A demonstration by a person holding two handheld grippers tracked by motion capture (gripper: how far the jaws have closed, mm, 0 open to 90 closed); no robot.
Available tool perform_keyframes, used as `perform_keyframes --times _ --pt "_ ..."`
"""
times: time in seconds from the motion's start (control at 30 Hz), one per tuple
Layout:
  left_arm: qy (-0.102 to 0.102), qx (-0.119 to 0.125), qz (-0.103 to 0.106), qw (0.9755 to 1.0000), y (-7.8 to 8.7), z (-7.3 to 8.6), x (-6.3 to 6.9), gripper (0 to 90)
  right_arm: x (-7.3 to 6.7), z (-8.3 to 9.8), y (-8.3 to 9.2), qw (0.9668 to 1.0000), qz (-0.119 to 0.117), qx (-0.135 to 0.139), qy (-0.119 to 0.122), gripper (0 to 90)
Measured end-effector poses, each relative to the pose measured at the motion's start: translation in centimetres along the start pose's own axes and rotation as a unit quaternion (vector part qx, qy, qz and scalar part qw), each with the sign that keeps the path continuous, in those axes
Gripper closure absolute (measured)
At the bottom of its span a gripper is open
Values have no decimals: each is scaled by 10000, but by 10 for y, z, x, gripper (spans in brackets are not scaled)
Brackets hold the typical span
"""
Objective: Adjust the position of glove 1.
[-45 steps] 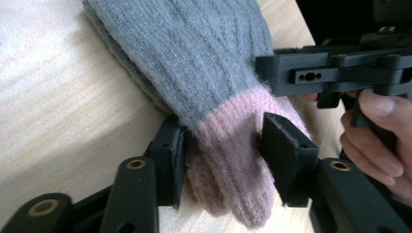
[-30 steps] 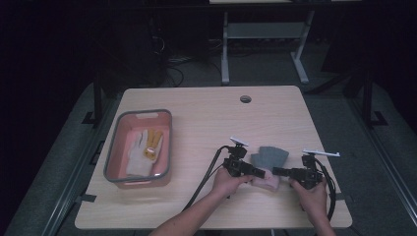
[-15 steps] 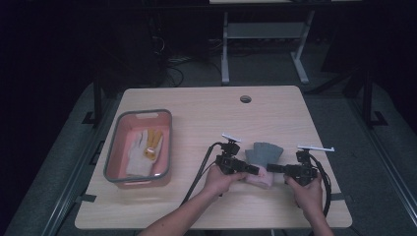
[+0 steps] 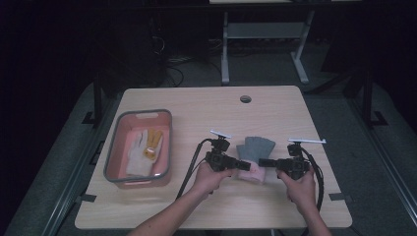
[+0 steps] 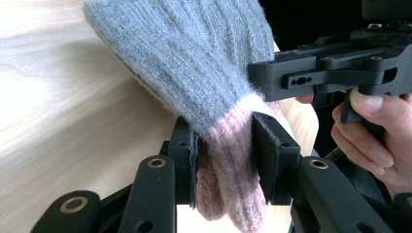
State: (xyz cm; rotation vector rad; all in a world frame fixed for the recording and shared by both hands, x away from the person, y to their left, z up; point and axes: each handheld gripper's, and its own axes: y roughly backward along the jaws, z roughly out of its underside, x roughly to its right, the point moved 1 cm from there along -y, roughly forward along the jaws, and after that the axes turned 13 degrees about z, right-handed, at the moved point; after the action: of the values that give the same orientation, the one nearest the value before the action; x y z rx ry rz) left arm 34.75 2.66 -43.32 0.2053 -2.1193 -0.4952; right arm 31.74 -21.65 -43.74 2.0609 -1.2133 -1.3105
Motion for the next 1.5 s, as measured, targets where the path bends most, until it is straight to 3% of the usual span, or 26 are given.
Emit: perform_keyframes --times 0.6,0.9,1.5 --pt "-61 152 -101 9998 37 0 4 638 -32 -15 -7 9995 -247 -41 198 766" --pt "-35 232 -134 9996 52 1 2 638 -46 -22 -12 9991 -260 -114 312 766" --pt "-45 353 -194 9992 75 1 2 640 -65 -34 -20 9982 -327 -162 484 766"
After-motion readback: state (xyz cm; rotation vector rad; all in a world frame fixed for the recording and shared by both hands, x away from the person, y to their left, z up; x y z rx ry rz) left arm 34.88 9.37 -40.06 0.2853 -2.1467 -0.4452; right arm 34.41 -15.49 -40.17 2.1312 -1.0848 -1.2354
